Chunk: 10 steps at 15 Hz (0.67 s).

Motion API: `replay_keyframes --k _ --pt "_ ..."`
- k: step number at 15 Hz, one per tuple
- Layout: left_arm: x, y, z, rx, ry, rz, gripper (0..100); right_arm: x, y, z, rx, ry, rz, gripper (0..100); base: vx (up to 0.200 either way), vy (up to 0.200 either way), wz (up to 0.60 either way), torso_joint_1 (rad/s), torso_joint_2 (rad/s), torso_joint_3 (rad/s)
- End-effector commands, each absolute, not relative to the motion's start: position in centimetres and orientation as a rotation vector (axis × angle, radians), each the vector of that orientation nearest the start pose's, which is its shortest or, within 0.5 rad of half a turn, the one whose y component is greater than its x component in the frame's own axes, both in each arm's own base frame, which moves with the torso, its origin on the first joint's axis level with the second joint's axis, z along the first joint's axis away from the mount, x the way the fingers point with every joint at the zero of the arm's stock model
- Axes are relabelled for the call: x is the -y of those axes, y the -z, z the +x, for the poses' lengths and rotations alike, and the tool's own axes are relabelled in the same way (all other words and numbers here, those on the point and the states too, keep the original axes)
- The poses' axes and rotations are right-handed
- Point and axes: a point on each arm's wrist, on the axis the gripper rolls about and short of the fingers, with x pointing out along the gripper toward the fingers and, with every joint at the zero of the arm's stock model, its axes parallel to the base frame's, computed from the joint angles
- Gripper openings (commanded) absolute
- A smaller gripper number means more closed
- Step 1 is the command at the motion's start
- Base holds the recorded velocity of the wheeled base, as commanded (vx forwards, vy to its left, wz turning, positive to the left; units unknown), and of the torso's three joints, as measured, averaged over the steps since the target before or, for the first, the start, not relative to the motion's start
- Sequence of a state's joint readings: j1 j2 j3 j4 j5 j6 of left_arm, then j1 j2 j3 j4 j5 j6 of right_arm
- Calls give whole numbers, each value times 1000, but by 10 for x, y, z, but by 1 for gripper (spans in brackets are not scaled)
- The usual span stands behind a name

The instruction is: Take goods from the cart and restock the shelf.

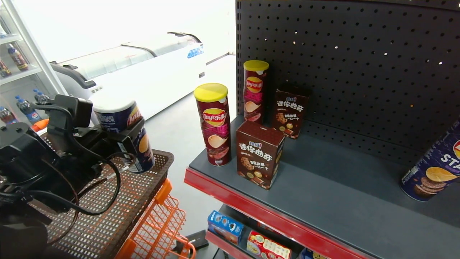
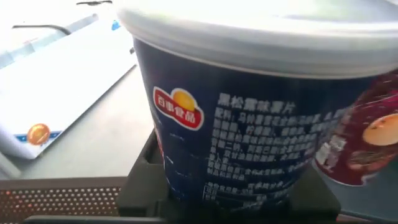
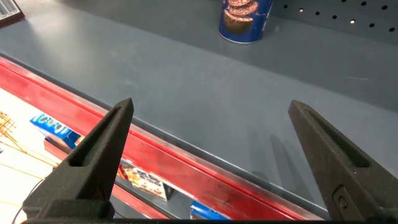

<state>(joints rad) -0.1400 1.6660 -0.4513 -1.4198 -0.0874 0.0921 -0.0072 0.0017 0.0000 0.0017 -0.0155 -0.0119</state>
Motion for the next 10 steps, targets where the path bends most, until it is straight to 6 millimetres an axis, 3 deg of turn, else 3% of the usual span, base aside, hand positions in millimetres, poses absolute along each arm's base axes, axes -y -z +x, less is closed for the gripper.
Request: replay_keyframes --k 1,5,7,10 --pt "46 -193 250 259 248 80 0 0 -75 -23 -5 23 -12 100 0 0 0 0 0 0" --pt "58 -203 242 224 339 62 0 0 -75 -23 -3 23 -12 100 0 0 0 0 0 0" --pt "67 -215 225 149 402 26 0 0 -75 -23 -5 23 -12 100 0 0 0 0 0 0" --pt "68 -212 222 137 442 32 0 0 -75 -23 -5 23 -12 100 0 0 0 0 0 0"
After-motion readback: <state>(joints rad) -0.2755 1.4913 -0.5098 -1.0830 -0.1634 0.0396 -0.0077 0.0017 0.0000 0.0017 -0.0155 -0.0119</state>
